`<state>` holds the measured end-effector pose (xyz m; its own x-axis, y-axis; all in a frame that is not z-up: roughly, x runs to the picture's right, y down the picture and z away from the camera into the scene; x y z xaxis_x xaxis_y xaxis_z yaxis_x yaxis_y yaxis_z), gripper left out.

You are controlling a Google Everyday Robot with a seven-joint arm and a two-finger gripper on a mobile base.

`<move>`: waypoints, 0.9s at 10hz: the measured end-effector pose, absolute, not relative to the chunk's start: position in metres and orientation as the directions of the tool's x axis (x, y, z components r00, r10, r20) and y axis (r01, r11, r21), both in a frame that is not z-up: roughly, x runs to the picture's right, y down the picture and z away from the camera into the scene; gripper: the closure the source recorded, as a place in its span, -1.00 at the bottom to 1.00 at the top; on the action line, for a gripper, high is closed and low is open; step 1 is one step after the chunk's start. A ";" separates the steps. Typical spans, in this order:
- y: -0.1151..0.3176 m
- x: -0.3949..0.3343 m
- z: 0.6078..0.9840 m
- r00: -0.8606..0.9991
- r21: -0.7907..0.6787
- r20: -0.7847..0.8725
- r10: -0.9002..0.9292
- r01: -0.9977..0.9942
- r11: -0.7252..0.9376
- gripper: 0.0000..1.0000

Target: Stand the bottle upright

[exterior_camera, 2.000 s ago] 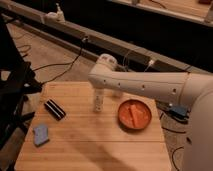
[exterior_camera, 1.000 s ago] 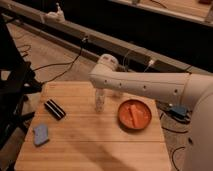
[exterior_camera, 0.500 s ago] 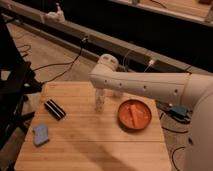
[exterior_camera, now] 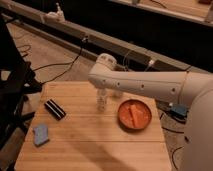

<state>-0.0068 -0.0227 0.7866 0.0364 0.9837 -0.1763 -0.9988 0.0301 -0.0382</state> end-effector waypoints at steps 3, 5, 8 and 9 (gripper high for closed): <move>-0.024 -0.010 0.786 0.027 -0.039 -0.178 0.984 -0.999 0.020 -0.56; -0.023 -0.015 0.787 0.004 -0.067 -0.191 0.982 -0.998 -0.009 -0.60; -0.015 -0.034 0.784 -0.033 -0.188 -0.254 0.967 -0.979 -0.083 -0.60; -0.012 -0.038 0.784 -0.039 -0.225 -0.280 0.959 -0.969 -0.105 -0.60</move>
<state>-0.0379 -0.0120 0.7837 -0.0390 0.9593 -0.2797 -0.9687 -0.1049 -0.2248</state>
